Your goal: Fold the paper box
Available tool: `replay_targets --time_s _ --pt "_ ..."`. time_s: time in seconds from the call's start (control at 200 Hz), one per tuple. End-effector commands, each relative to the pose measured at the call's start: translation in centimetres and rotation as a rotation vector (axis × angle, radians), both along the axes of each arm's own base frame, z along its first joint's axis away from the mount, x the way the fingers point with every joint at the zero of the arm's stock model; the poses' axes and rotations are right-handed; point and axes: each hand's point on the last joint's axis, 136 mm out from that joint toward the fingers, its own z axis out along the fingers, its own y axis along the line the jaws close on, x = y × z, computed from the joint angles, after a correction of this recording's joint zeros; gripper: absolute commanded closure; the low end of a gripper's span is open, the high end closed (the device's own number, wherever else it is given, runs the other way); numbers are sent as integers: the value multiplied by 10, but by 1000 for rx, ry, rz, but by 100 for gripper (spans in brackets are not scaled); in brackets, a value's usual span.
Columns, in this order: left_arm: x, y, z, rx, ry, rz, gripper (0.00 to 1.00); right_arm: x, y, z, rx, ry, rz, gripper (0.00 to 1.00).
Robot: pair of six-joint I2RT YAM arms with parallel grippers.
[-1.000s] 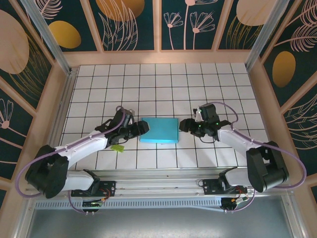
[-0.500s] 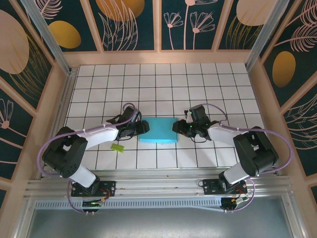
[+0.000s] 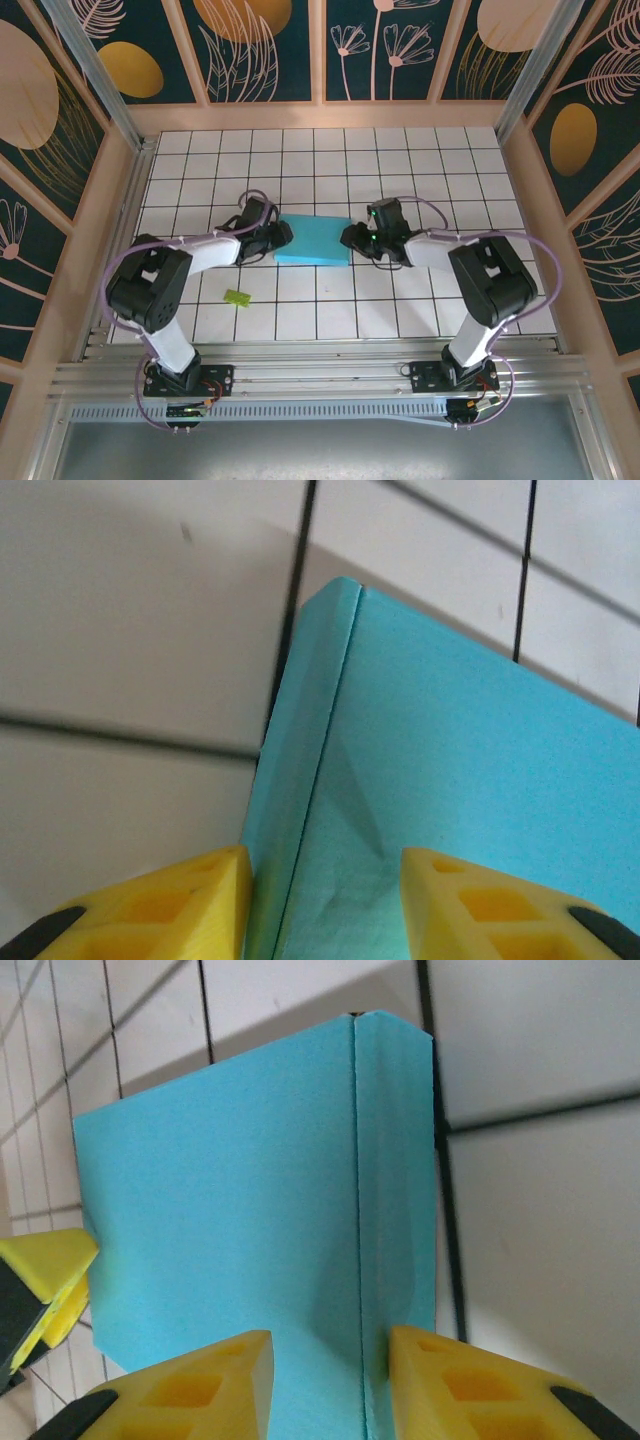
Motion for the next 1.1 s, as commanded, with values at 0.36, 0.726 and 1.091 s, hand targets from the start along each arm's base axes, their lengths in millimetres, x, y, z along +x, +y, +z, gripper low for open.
replay_targets --time_s 0.36,0.726,1.091 --pt "119 34 5 -53 -101 43 57 143 100 32 109 -210 0 64" --pt "196 77 0 -7 -169 75 50 217 131 24 110 -305 1 62" --pt "226 85 7 77 -199 22 39 217 121 8 110 -246 -25 54"
